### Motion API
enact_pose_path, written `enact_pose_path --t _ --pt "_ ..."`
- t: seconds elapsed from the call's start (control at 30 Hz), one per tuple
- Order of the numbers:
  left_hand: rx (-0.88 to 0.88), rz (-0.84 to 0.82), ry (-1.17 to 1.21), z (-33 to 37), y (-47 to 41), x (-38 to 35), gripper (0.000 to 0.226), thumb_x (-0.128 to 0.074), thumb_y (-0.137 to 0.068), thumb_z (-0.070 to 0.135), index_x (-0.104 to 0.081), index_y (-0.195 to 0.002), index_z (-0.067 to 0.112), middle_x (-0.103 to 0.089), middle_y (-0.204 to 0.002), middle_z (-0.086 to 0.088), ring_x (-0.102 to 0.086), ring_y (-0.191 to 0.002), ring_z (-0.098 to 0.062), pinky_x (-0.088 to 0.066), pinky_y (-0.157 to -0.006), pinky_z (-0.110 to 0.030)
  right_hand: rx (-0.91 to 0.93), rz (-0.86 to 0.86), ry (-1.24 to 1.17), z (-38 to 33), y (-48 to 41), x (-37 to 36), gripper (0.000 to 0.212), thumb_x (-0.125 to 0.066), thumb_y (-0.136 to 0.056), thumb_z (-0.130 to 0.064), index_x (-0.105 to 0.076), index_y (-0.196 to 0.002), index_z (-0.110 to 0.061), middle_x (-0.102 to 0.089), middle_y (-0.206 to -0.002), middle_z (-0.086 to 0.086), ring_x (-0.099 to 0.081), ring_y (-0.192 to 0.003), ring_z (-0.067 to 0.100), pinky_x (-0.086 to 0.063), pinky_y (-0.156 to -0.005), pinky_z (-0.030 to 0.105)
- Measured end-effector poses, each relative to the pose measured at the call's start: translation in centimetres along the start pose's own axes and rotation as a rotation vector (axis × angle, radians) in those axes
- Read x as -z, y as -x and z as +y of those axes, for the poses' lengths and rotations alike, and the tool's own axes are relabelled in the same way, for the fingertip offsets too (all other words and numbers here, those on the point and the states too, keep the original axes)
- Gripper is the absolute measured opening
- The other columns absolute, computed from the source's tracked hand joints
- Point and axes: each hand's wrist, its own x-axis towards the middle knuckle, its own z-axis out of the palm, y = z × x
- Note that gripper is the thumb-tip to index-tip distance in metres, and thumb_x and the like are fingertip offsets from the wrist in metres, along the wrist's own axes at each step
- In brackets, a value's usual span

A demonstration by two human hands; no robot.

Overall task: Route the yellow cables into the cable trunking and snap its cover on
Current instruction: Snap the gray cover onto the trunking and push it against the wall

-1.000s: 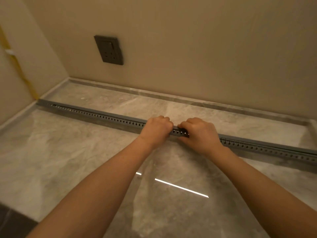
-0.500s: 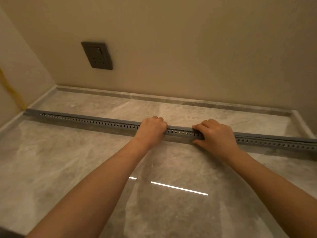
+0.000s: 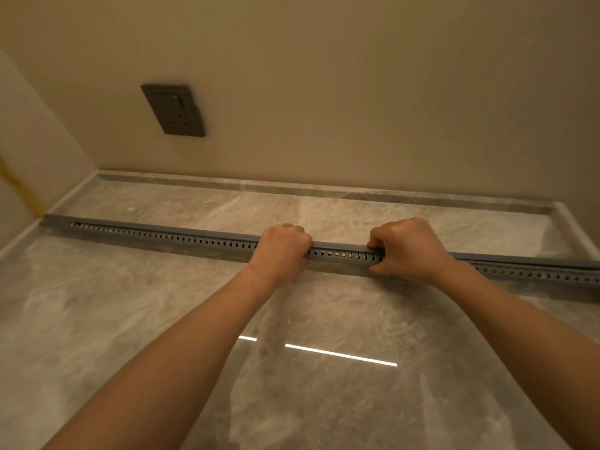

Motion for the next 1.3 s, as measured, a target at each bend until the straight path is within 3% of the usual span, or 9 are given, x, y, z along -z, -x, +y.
enact_pose_path --t 0.23,0.4,0.53,0.7,0.83,0.97,1.3 --pt "-0.037 -0.009 0.003 0.2 -0.2 0.5 0.014 -0.055 -0.083 0.016 -0.061 -0.094 0.012 -0.06 -0.094 -0.004 -0.054 -0.088 -0.022 -0.033 -0.058 -0.03 0.036 -0.031 -0.021 0.2 -0.4 0.2 0.025 -0.07 -0.068 -0.036 -0.067 -0.088 -0.021 -0.069 -0.082 -0.003 -0.06 -0.07 0.018 -0.037 -0.06 0.026" --pt "-0.128 0.033 0.206 3.5 -1.0 0.3 0.029 -0.056 -0.085 0.034 -0.058 -0.106 0.014 -0.058 -0.103 -0.002 -0.051 -0.098 -0.02 -0.038 -0.065 -0.031 0.065 0.02 -0.042 -0.1 -0.4 -0.1 0.021 -0.07 -0.067 -0.034 -0.067 -0.081 -0.019 -0.068 -0.074 0.0 -0.059 -0.064 0.021 -0.034 -0.057 0.026" --pt "-0.116 0.11 0.306 5.5 -1.7 0.3 0.024 -0.055 -0.085 0.029 -0.063 -0.097 0.01 -0.061 -0.093 -0.006 -0.053 -0.091 -0.022 -0.034 -0.062 -0.032 0.072 0.052 -0.069 -0.1 -0.2 -0.1 0.022 -0.07 -0.069 -0.037 -0.066 -0.075 -0.016 -0.067 -0.068 0.003 -0.058 -0.059 0.025 -0.032 -0.055 0.027" --pt "-0.137 0.1 0.243 5.2 -2.2 0.6 0.026 -0.054 -0.087 0.034 -0.065 -0.095 0.011 -0.061 -0.086 -0.006 -0.054 -0.083 -0.023 -0.031 -0.059 -0.031 0.092 0.138 -0.043 -0.3 0.5 -0.4 0.033 -0.071 -0.074 -0.043 -0.065 -0.082 -0.012 -0.065 -0.074 0.006 -0.059 -0.068 0.027 -0.035 -0.051 0.029" --pt "-0.168 0.082 0.203 5.2 -2.7 0.8 0.029 -0.054 -0.087 0.037 -0.066 -0.097 0.013 -0.062 -0.089 -0.005 -0.056 -0.085 -0.023 -0.03 -0.059 -0.03 0.086 0.197 -0.015 -0.5 1.9 -0.5 0.037 -0.079 -0.068 -0.037 -0.069 -0.09 -0.01 -0.068 -0.08 0.007 -0.061 -0.073 0.026 -0.045 -0.049 0.033" --pt "-0.178 0.081 0.212 5.2 -2.7 1.0 0.034 -0.055 -0.085 0.044 -0.066 -0.093 0.012 -0.062 -0.087 -0.005 -0.056 -0.083 -0.022 -0.029 -0.059 -0.03 0.057 0.198 -0.038 -0.3 2.7 -0.3 0.04 -0.083 -0.064 -0.032 -0.07 -0.095 -0.011 -0.071 -0.085 0.005 -0.063 -0.074 0.026 -0.045 -0.051 0.03" --pt "-0.189 0.121 0.183 5.3 -2.4 0.8 0.031 -0.053 -0.088 0.039 -0.066 -0.089 0.01 -0.063 -0.085 -0.006 -0.055 -0.083 -0.024 -0.028 -0.057 -0.03 0.036 0.063 0.03 -0.5 1.3 0.4 0.03 -0.059 -0.083 -0.042 -0.068 -0.087 -0.014 -0.066 -0.081 0.005 -0.06 -0.075 0.029 -0.027 -0.056 0.028"
